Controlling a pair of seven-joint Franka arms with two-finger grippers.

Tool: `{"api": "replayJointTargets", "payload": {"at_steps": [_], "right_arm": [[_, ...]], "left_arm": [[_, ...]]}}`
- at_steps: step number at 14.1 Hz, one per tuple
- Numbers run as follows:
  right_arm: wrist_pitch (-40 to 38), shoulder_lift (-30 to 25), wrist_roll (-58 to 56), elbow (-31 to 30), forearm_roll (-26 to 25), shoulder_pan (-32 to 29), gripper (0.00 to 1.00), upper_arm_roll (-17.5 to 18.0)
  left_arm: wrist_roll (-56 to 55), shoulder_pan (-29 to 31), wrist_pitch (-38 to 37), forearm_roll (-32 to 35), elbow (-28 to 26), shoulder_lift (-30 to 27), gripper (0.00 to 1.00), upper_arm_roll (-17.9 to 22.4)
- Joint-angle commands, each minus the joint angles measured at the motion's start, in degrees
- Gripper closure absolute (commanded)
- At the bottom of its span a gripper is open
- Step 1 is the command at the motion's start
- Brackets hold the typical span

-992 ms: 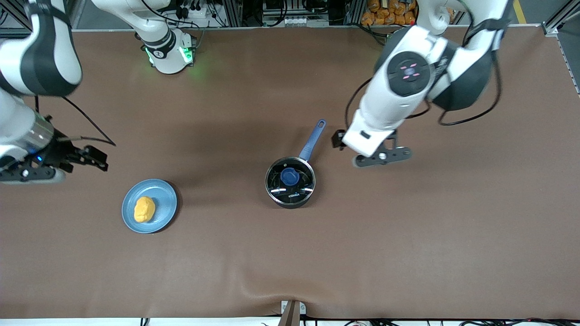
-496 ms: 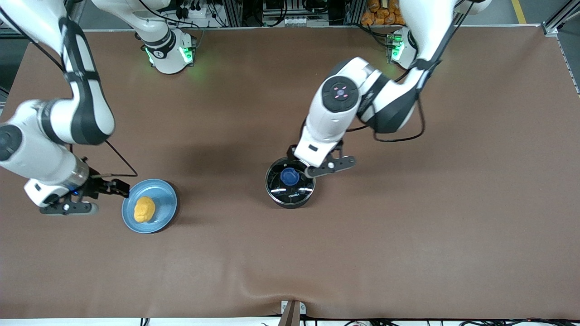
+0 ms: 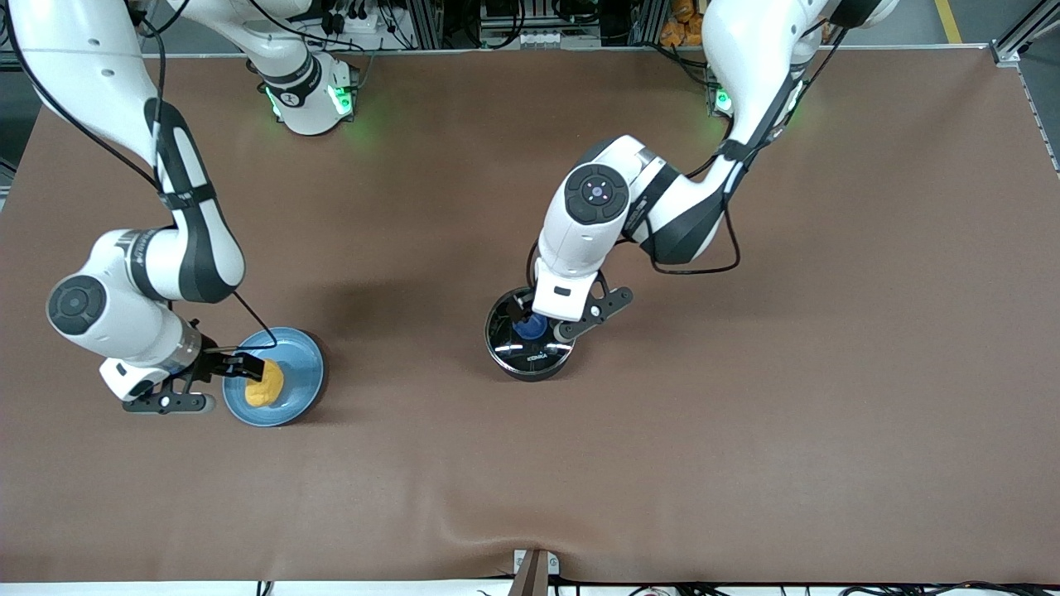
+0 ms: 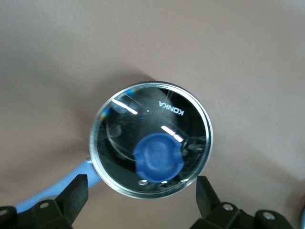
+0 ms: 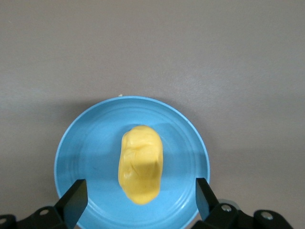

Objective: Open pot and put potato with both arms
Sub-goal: 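Grasp the lid knob with the left gripper while the right gripper grasps the potato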

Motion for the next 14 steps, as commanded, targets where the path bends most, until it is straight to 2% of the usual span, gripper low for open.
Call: {"api": "replayJointTargets", "payload": {"at_steps": [1,2,5,7,12,13,14], "right_arm": [[0.73,2.17,0.37,0.74,1.24,-0.25,0.0,0.49],[0.82,2.88,0.37,0.74,1.24,-0.24,0.0,0.49],[3.01,4.9,0.37,0.74,1.32,-0.33,0.0,0.58],[4.68,6.13,0.46,0.74,1.32,-0.24,0.0,0.67],[5.65,7.1,0.46,0.74,1.32,-0.24,0.0,0.67],[5.57,7.19,0.46,0.74,1.32,-0.16,0.12,0.76],[5.57,7.28,0.46,0.74,1.32,-0.16,0.37,0.76]], "left_arm": [[-6.38,-1.24,0.67,0.95,3.9,3.84,0.0,0.84],[-7.26,-1.76,1.02,1.04,3.9,4.28,0.0,1.02],[-10.08,-5.97,1.11,1.04,3.73,4.54,0.0,6.1],[-10.96,-7.65,1.19,0.95,3.9,5.68,0.0,8.13],[-10.26,-8.09,3.04,1.04,4.69,7.09,0.0,8.67],[-10.26,-8.09,3.04,1.04,4.95,7.53,0.0,8.75],[-10.17,-8.44,3.13,1.04,5.22,7.62,0.0,9.19]]}}
